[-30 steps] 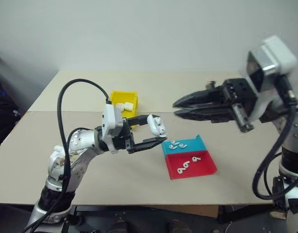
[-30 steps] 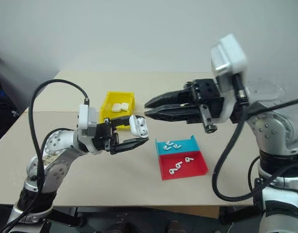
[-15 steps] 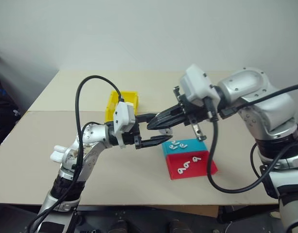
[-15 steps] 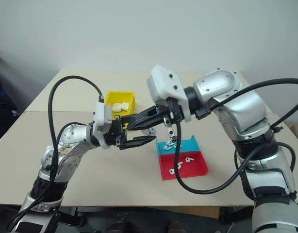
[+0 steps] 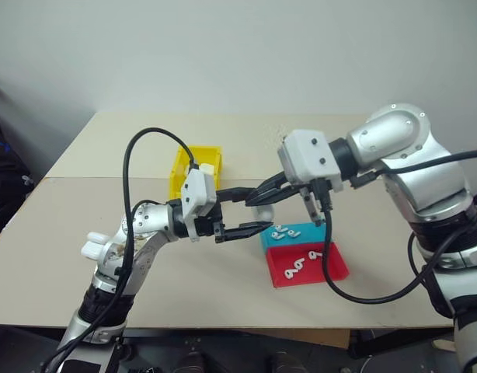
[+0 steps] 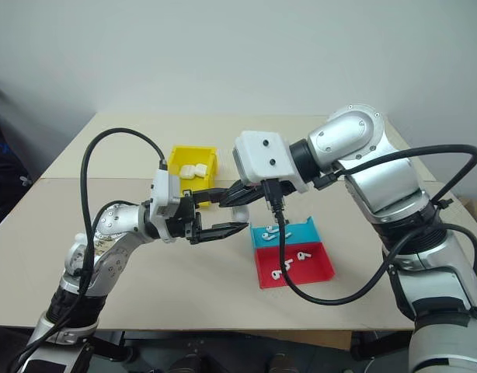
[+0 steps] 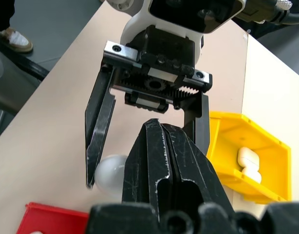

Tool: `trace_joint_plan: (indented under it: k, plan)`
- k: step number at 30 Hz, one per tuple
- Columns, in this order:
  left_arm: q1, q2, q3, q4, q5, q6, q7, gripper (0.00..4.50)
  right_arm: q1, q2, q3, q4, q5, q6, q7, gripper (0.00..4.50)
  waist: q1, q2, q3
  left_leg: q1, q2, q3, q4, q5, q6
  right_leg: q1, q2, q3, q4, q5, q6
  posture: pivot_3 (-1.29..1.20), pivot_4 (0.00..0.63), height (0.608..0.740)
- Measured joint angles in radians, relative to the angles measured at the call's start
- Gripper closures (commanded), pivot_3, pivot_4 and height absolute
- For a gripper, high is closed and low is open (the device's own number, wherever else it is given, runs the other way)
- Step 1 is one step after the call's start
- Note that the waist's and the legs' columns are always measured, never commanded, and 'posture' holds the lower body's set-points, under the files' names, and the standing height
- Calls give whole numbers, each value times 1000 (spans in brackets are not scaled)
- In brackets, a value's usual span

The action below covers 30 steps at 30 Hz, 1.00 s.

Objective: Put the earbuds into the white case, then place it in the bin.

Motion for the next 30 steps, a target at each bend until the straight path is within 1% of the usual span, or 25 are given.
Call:
trace_joint_plan:
  k: [4, 7, 11, 14, 18, 20, 22, 26, 30]
  plan:
    - [0, -3, 11, -9, -3, -8, 3, 1716, 12, 1, -56, 22, 45, 17, 5, 4488, 0, 0, 0, 0, 0, 0, 0, 0, 0, 0, 0, 0, 0, 0, 0, 0, 150, 740]
    - [0, -7, 16, -18, -5, -12, 4, 1716, 12, 3, -158, 52, 110, 40, -12, 4488, 1, 0, 0, 0, 0, 0, 0, 0, 0, 0, 0, 0, 0, 0, 0, 0, 150, 740]
    - [1, -11, 24, -21, -7, -12, 20, 1716, 23, 2, -270, 63, 169, 84, -72, 4488, 1, 0, 0, 0, 0, 0, 0, 0, 0, 1, 0, 0, 0, 0, 0, 0, 150, 740]
    - [5, -15, 59, -30, -9, -11, 55, 1716, 100, -22, -339, 36, 194, 109, -126, 4488, 2, 0, 0, 0, 0, 0, 0, 0, 0, 1, 0, 0, 0, 0, 0, 0, 150, 740]
    - [-2, -27, 122, -35, 10, -6, 178, 1716, 280, -36, -396, -44, 210, 167, -223, 4488, 2, 0, 0, 0, 0, 0, 0, 0, 0, 1, -1, 0, 0, 0, 0, 0, 150, 740]
    - [-26, -31, 134, -28, 65, 8, 270, 1716, 353, -38, -419, -88, 230, 196, -272, 4488, 2, 0, 0, 0, 0, 0, 0, 0, 0, 1, -1, 0, 0, 0, 0, 0, 150, 740]
    - [-84, -48, 129, 14, 152, 33, 382, 1716, 405, -42, -434, -130, 238, 213, -316, 4488, 3, -1, 0, 1, -1, -1, 1, 0, 0, 2, 0, 0, 0, 0, 1, 0, 150, 740]
    - [-233, -71, 93, 197, 379, 50, 625, 1716, 496, -39, -460, -201, 252, 261, -405, 4488, 5, -1, 0, 1, -1, -1, 1, 0, 0, 2, -1, 0, -1, 1, 2, 0, 150, 740]
    - [-311, -107, 64, 392, 522, 102, 783, 1716, 550, -38, -467, -223, 275, 302, -466, 4488, 1, -1, 0, 0, -1, -1, 0, 0, 0, 1, -1, 0, -2, 1, 2, 0, 150, 740]
